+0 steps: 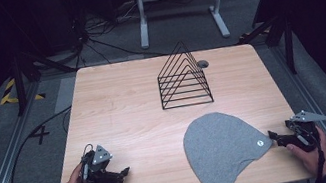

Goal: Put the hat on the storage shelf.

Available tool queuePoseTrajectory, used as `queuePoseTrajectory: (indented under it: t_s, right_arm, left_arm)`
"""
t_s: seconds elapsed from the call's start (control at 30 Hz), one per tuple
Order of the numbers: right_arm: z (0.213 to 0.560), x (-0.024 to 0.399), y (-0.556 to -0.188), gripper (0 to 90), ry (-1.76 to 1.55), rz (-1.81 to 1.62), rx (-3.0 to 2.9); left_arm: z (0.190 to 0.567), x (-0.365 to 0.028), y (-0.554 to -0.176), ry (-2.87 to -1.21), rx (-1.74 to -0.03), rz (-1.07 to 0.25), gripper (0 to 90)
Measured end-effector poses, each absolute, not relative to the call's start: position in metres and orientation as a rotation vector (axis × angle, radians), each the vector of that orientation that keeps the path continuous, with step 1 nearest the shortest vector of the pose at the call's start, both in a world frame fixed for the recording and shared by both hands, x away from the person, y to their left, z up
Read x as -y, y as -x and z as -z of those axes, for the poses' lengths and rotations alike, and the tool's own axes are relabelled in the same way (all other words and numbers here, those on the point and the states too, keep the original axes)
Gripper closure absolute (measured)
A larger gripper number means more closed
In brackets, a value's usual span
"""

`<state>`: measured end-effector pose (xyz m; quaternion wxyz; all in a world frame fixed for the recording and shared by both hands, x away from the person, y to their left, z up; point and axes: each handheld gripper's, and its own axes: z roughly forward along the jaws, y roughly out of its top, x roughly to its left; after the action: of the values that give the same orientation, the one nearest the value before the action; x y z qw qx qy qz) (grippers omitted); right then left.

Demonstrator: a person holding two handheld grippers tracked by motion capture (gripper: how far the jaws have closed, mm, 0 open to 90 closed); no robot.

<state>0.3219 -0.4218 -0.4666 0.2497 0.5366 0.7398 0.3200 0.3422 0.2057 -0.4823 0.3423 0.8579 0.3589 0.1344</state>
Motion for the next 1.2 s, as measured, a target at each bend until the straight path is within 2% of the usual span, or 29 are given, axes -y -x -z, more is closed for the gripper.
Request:
queuePoseTrajectory:
  t_s: [0.1,0.17,0.2,0.27,0.37,0.47,0.53,0.6,0.67,0.73,0.9,1.03,1.07,1.2]
  right_arm:
    - [0.467,0.422,-0.321,17.1,-1.454,-0.871,-2.019]
    - [0.467,0.422,-0.322,17.1,-1.462,-0.876,-2.015]
    - [0.466,0.422,-0.322,17.1,-1.461,-0.871,-2.017]
    - [0.466,0.421,-0.322,17.1,-1.463,-0.871,-2.016]
    - [0.466,0.422,-0.322,18.9,-1.457,-0.877,-2.029]
    - [0.465,0.422,-0.320,27.5,-1.422,-0.892,-2.051]
    - [0.464,0.422,-0.320,29.1,-1.413,-0.894,-2.060]
    - [0.464,0.422,-0.321,31.7,-1.412,-0.897,-2.070]
    - [0.462,0.422,-0.323,35.3,-1.391,-0.918,-2.098]
    - [0.460,0.421,-0.322,36.8,-1.382,-0.919,-2.101]
    - [0.441,0.406,-0.318,49.9,-1.232,-0.941,-2.165]
    - [0.437,0.381,-0.320,59.6,-1.128,-0.918,-2.267]
    - [0.437,0.381,-0.320,59.6,-1.128,-0.918,-2.267]
    - [0.437,0.353,-0.323,66.8,-1.011,-0.894,-2.371]
  left_arm:
    - [0.482,-0.207,-0.343,-2.240,-0.854,-0.329,2.1]
    - [0.481,-0.207,-0.343,-2.237,-0.758,-0.319,14.5]
    - [0.481,-0.206,-0.343,-2.237,-0.763,-0.315,16.4]
    - [0.481,-0.202,-0.344,-2.230,-0.815,-0.326,14.1]
    - [0.482,-0.195,-0.350,-2.245,-0.871,-0.320,0.5]
    - [0.481,-0.191,-0.354,-2.268,-0.829,-0.305,0.0]
    - [0.480,-0.187,-0.356,-2.277,-0.832,-0.299,0.2]
    - [0.479,-0.182,-0.355,-2.242,-0.865,-0.323,5.7]
    - [0.478,-0.177,-0.354,-2.220,-0.885,-0.344,15.3]
    - [0.478,-0.176,-0.354,-2.224,-0.873,-0.340,16.1]
    - [0.478,-0.173,-0.360,-2.225,-0.699,-0.206,18.5]
    - [0.475,-0.150,-0.361,-2.239,-0.639,-0.203,23.0]
    - [0.475,-0.150,-0.361,-2.239,-0.639,-0.203,23.0]
    - [0.471,-0.112,-0.359,-2.270,-0.556,-0.199,24.8]
